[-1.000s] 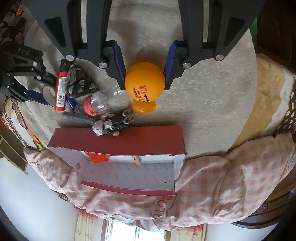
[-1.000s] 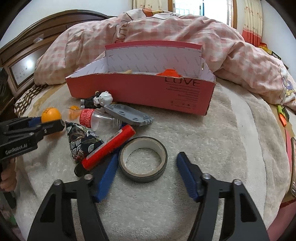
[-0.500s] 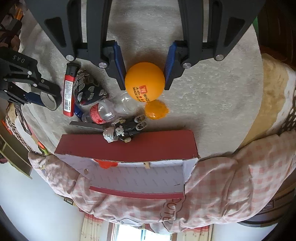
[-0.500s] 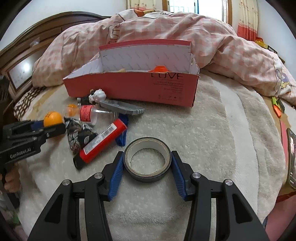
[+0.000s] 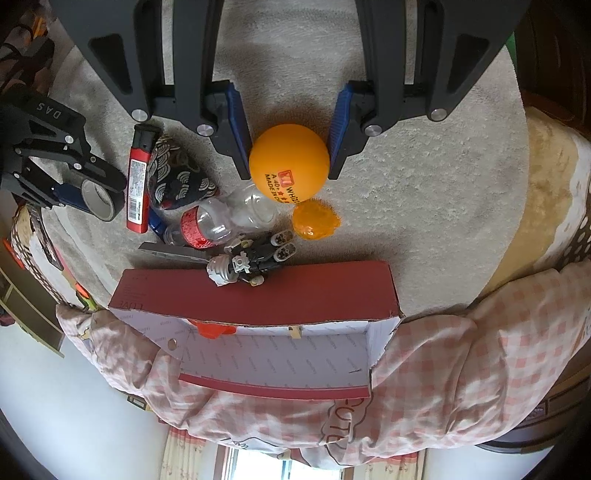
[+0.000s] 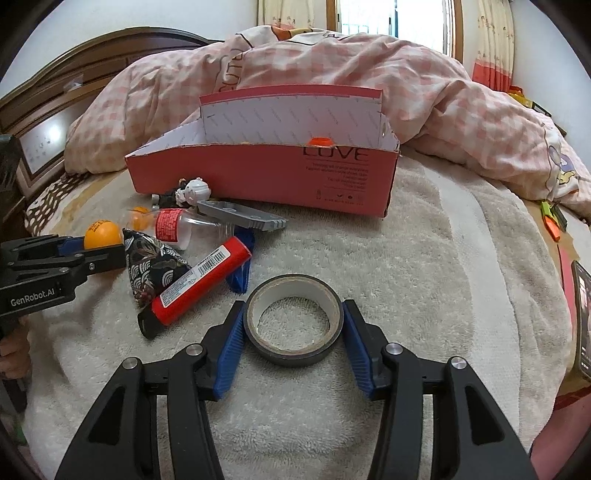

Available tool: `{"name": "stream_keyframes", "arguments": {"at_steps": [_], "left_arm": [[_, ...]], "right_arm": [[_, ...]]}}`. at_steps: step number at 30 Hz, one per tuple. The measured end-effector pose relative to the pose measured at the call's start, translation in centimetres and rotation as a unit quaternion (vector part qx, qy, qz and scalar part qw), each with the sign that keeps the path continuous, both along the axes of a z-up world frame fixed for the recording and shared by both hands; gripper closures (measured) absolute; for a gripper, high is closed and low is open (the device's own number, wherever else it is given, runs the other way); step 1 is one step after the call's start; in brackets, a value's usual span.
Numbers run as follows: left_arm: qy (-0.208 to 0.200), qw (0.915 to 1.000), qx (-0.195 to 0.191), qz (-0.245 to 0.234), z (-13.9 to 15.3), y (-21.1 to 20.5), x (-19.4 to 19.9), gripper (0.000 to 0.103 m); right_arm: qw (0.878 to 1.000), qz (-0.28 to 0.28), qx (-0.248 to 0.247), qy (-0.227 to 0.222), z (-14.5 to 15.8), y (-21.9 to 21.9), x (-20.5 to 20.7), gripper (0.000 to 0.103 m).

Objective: Organize objects
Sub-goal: 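Carry the ball and the tape roll toward the shoebox with both tools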

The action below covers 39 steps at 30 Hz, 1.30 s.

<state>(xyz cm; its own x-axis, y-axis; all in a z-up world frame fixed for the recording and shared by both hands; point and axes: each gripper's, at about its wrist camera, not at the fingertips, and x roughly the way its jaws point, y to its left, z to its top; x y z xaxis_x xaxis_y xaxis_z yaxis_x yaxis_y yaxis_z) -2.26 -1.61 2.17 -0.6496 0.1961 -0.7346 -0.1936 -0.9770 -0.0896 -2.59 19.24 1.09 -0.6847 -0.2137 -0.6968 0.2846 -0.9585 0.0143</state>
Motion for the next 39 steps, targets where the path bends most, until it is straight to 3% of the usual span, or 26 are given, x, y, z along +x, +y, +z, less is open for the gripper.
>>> {"name": "stream_keyframes", "arguments": {"at_steps": [19, 39], "left_arm": [[0.011, 0.9999, 0.002, -0.002, 1.5, 0.3, 0.1, 0.064], [0.024, 0.9995, 0.004, -0.019, 2.7, 0.9, 0.4, 0.065]], "right_arm": [[1.0, 0.001, -0.02, -0.009, 0.8, 0.4, 0.3, 0.053], [0.999, 0.015, -0.026, 0.011, 2.8, -0.1, 0.9, 0.053]]}}
